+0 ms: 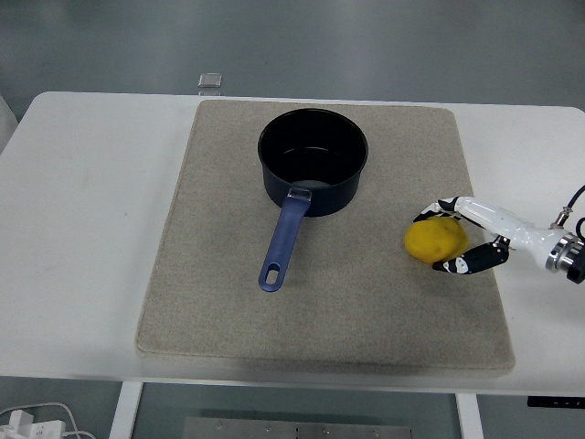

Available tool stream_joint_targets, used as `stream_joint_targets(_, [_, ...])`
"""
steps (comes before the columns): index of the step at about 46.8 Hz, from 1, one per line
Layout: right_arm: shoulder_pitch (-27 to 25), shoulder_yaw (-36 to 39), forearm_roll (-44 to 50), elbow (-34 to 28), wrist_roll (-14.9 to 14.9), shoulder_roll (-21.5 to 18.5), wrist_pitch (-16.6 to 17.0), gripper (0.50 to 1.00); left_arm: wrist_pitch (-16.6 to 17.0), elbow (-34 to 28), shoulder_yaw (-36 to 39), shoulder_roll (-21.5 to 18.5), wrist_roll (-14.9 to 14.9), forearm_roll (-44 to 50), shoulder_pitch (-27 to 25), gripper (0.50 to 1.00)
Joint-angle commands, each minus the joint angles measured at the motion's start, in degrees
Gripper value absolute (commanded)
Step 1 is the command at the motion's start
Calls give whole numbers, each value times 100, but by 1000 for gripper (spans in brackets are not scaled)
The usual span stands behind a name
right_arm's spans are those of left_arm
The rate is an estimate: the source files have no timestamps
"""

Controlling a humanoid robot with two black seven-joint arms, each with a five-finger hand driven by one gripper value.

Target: Put the potato in the blue pot

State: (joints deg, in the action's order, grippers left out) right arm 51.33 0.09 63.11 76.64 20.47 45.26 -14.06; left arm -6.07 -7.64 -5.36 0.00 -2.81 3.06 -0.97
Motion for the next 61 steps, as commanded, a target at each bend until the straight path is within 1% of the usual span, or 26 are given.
stream_joint_targets(1, [0, 8, 0, 0, 1, 9, 0, 500, 0, -1, 0, 0, -9, -7, 0, 1000])
stream_joint_targets(8, [26, 79, -9, 0, 1, 79, 8, 500, -9, 8, 0, 0, 0, -7, 0, 1000])
stream_joint_targets(14, [439, 61, -61, 0, 1, 246, 43, 500, 0, -1, 0, 0, 0, 2, 0, 1000])
stream_joint_targets(18, [694, 88, -281, 9, 1, 474, 254, 500, 0, -1, 0, 0, 0, -7, 0, 1000])
stream_joint_targets(23, [1212, 96, -483, 9, 10, 694, 527, 500, 0, -1, 0, 0, 0, -7, 0, 1000])
stream_joint_targets(27, [1511, 88, -624, 9, 10, 844, 702, 500, 0, -1, 0, 0, 0, -7, 0, 1000])
stream_joint_targets(34, [1845, 88, -712, 9, 10, 861, 905, 500, 0, -1, 0, 0, 0, -7, 0, 1000])
stream_joint_targets(40, [1951, 88, -712, 9, -34, 774, 914, 500, 0, -1, 0, 0, 0, 2, 0, 1000])
stream_joint_targets(43, [2135, 61, -729, 0, -52, 599, 905, 500, 0, -1, 0, 0, 0, 2, 0, 1000])
stream_joint_targets(49, [2522, -35, -729, -105, -60, -61, 914, 500, 0, -1, 0, 0, 0, 2, 0, 1000])
stream_joint_targets(53, [2741, -140, -773, -342, -60, -491, 914, 500, 0, -1, 0, 0, 0, 2, 0, 1000])
stream_joint_targets(58, [3216, -632, -1229, -798, -60, -1185, 949, 500, 0, -1, 0, 0, 0, -7, 0, 1000])
stream_joint_targets(61, [3401, -870, -1423, -1071, -52, -1589, 993, 500, 0, -1, 0, 0, 0, 2, 0, 1000])
